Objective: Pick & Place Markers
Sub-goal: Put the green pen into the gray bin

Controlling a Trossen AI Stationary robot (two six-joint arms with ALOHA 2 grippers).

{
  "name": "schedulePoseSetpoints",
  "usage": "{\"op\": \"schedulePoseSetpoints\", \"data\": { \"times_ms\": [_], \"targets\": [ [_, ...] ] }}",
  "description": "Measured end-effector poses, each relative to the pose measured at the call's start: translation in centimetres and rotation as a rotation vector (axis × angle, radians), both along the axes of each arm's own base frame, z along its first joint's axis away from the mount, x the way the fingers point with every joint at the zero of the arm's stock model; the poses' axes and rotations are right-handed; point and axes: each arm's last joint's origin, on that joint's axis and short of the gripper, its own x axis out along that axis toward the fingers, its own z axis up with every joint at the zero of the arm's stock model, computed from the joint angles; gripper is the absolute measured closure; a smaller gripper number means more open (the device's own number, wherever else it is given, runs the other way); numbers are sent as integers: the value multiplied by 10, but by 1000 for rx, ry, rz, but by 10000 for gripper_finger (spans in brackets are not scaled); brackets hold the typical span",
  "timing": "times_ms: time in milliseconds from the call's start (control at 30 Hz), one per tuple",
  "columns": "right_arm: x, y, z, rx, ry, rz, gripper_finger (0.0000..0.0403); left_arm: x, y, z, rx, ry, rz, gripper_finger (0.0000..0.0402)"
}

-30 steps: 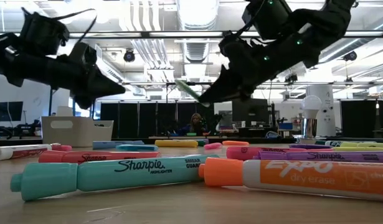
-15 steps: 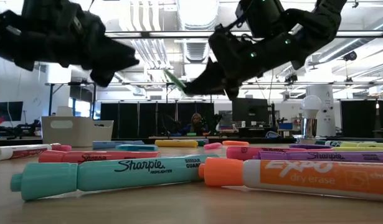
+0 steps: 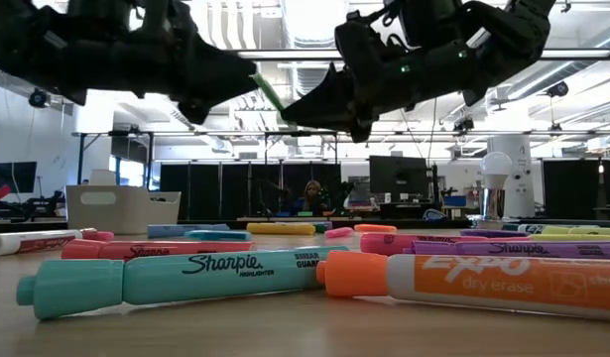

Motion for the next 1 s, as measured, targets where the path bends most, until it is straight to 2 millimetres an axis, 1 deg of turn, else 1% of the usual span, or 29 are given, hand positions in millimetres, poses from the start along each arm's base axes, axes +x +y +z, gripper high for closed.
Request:
{"op": "schedulePoseSetpoints", "data": {
  "times_ms": [200,367,467,600,633,667,900,1000],
  "targets": [
    [0,1,0,-3,4,6,365,16,-1,0,29,17,2,250],
    [0,2,0,-4,3,7,365,22,-1,-1,44,27,1,259],
    [0,3,0,-16,4,14,365,22,-1,-2,45,30,7,284],
    [0,3,1,-15,0,12,362,21,-1,1,51,10,21,339],
    [0,3,1,-17,-3,9,360,21,-1,1,49,6,16,352],
    [0,3,1,-19,-5,9,356,21,-1,2,49,2,15,355],
    [0,3,1,-19,5,4,308,18,0,9,62,-22,31,355],
    [-1,3,0,-19,7,2,287,16,1,14,76,-5,56,355]
  ]
}}
